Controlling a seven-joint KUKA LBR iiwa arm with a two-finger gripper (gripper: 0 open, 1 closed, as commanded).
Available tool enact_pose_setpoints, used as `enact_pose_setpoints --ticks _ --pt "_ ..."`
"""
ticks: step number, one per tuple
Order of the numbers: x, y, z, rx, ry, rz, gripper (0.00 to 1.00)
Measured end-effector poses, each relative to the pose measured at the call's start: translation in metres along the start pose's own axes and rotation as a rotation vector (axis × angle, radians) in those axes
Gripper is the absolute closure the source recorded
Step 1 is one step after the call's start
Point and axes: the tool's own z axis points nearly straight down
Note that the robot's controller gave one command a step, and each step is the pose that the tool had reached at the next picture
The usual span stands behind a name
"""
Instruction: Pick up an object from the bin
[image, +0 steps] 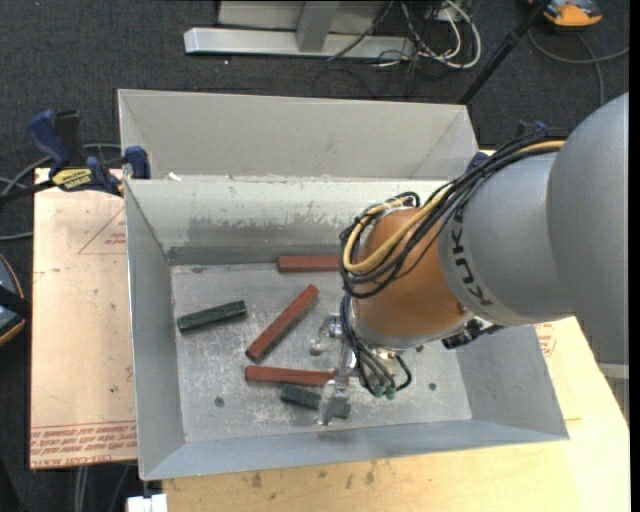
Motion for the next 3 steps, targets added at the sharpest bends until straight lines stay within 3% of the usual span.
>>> enact_pose_setpoints --ticks 1,2,3 --pt "0.011 0.014 -0.002 -0.001 -0.001 0.015 0.00" --pt "0.010 0.017 0.029 -0.004 -0.011 0.115 0.00" --pt "0.009 0.018 0.026 -0.008 -0.015 0.146 1.00"
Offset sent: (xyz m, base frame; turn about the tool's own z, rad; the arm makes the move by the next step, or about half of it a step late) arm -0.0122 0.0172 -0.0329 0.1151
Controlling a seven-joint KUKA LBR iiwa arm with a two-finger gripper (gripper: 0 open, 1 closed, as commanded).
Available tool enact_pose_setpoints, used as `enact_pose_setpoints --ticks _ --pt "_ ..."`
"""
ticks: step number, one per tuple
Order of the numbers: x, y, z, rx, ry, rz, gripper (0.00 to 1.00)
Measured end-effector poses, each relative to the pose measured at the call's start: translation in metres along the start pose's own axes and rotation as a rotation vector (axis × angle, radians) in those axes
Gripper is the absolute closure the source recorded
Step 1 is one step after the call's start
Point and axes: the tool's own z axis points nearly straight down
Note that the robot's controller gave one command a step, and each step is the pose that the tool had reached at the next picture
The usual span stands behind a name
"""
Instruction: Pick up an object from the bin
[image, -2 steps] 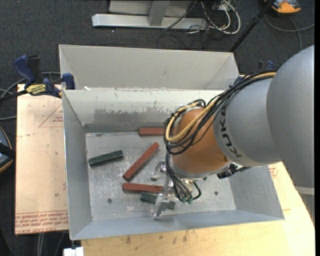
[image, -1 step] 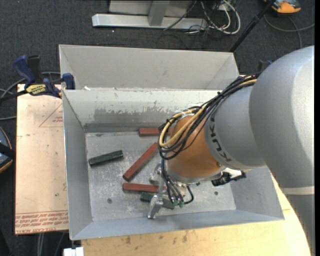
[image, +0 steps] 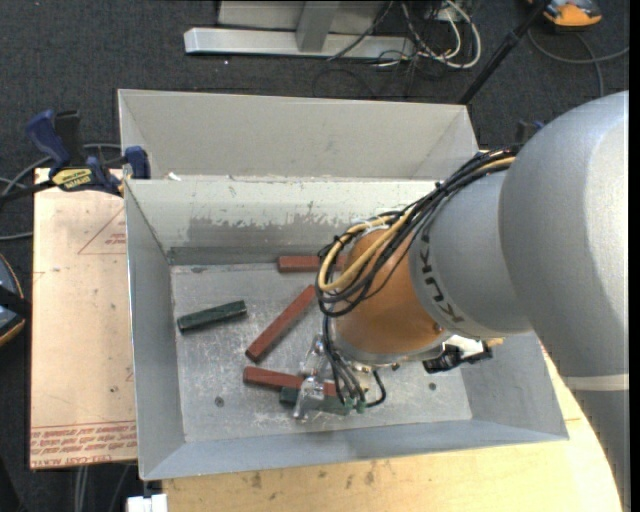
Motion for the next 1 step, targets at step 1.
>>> enact_pose_setpoints --ticks 1 --pt "0.0001 -0.0001 0.0000 0.000 0.000 0.004 1.00"
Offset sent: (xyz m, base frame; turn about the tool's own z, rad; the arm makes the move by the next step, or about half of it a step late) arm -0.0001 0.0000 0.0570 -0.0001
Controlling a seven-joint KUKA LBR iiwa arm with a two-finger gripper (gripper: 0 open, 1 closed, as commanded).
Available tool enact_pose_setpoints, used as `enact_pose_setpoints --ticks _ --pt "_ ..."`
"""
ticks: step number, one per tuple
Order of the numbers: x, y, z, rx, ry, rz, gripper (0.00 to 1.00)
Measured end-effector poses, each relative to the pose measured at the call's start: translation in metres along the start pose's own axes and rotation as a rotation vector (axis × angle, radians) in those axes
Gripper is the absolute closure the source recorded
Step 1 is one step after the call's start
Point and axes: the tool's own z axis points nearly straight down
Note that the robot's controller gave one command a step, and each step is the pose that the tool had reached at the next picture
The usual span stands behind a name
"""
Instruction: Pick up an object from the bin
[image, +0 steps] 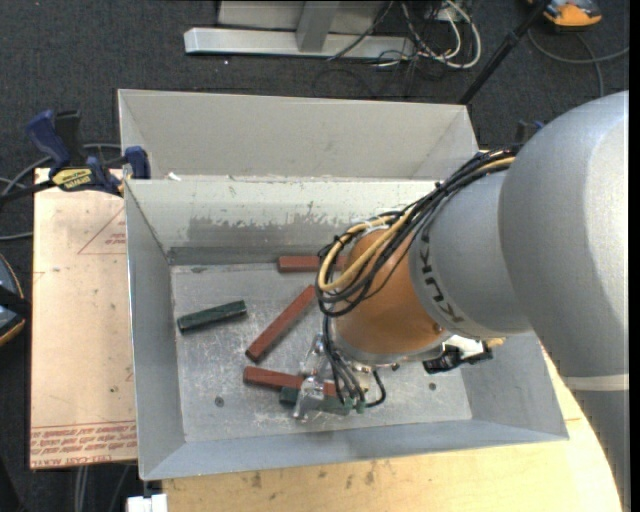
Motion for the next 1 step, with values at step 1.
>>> enact_pose_setpoints --ticks 1 --pt "0.0008 -0.0001 -0.0039 0.002 0.004 0.001 1.00"
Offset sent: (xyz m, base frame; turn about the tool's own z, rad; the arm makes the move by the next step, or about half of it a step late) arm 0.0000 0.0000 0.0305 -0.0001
